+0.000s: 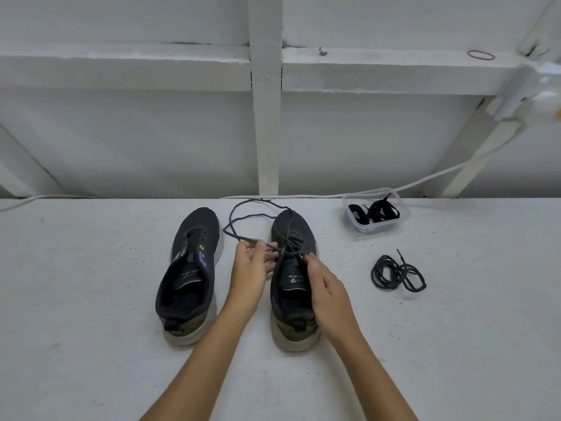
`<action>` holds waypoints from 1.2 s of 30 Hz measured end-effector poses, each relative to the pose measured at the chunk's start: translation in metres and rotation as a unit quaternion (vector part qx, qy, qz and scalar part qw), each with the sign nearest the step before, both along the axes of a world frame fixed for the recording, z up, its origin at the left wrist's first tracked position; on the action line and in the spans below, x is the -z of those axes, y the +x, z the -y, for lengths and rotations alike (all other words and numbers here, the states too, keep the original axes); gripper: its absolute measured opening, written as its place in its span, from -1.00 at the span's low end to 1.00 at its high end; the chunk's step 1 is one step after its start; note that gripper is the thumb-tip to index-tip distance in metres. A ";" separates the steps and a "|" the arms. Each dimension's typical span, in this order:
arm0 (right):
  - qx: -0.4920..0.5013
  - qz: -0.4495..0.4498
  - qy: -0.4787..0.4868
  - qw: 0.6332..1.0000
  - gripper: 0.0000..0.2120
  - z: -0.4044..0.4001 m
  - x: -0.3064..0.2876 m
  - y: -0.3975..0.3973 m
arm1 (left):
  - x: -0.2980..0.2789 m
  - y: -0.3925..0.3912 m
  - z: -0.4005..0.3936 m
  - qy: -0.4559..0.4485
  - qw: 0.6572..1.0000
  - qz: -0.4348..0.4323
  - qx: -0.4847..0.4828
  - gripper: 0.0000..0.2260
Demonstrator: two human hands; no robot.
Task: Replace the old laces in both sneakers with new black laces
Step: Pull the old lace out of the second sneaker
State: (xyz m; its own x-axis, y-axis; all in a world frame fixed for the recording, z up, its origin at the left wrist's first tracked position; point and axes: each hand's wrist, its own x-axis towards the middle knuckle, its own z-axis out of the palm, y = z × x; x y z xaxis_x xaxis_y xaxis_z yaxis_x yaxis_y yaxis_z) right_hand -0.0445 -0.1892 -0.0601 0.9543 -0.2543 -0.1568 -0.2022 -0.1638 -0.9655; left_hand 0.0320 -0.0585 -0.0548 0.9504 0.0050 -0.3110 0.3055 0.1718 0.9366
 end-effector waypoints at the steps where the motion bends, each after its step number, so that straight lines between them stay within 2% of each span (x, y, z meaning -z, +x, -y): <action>1: 0.002 -0.003 0.004 1.000 -0.68 0.000 -0.003 0.000 | 0.001 -0.001 -0.002 0.034 0.998 0.021 0.046 -0.93; 3: 0.001 -0.004 0.003 1.000 -0.66 0.001 -0.002 0.000 | 0.002 -0.001 -0.007 0.097 0.988 0.057 0.107 -0.92; 4: -0.001 -0.004 -0.003 1.000 -0.62 0.001 0.001 0.000 | 0.002 0.001 -0.009 0.098 0.989 0.067 0.088 -0.92; 6: 0.000 -0.010 -0.015 1.000 -0.55 0.001 0.004 0.000 | -0.002 0.003 -0.006 0.038 0.998 0.044 0.000 -0.90; 8: 0.004 -0.017 -0.013 1.000 -0.53 0.001 0.004 0.000 | -0.004 0.004 -0.002 -0.009 0.999 0.012 -0.029 -0.85; 13: 0.005 -0.018 -0.008 1.000 -0.53 0.000 0.002 0.000 | -0.002 0.002 -0.012 0.078 0.987 0.059 0.126 -0.90; 16: 0.009 -0.028 -0.014 0.999 -0.49 0.001 0.004 0.001 | -0.007 0.003 -0.007 0.126 0.988 0.055 0.068 -0.88; 19: 0.012 -0.033 -0.009 0.999 -0.50 0.000 0.000 -0.001 | -0.009 0.001 0.000 0.034 0.999 -0.002 -0.015 -0.86; 23: 0.029 -0.031 0.007 0.999 -0.57 0.004 -0.008 0.002 | -0.004 -0.005 -0.003 0.111 0.993 0.019 0.042 -0.89; 27: 0.022 -0.024 -0.064 0.997 -0.81 0.023 -0.018 0.020 | -0.002 -0.024 -0.001 0.155 0.983 0.061 0.079 -0.79; 32: -0.050 -0.016 -0.153 0.987 -0.81 0.034 -0.027 0.039 | 0.000 -0.038 0.002 0.201 0.967 0.115 0.103 -0.77; 36: -0.078 -0.050 -0.248 0.964 -0.89 0.035 -0.032 0.051 | 0.003 -0.035 0.003 0.234 0.957 0.133 0.106 -0.71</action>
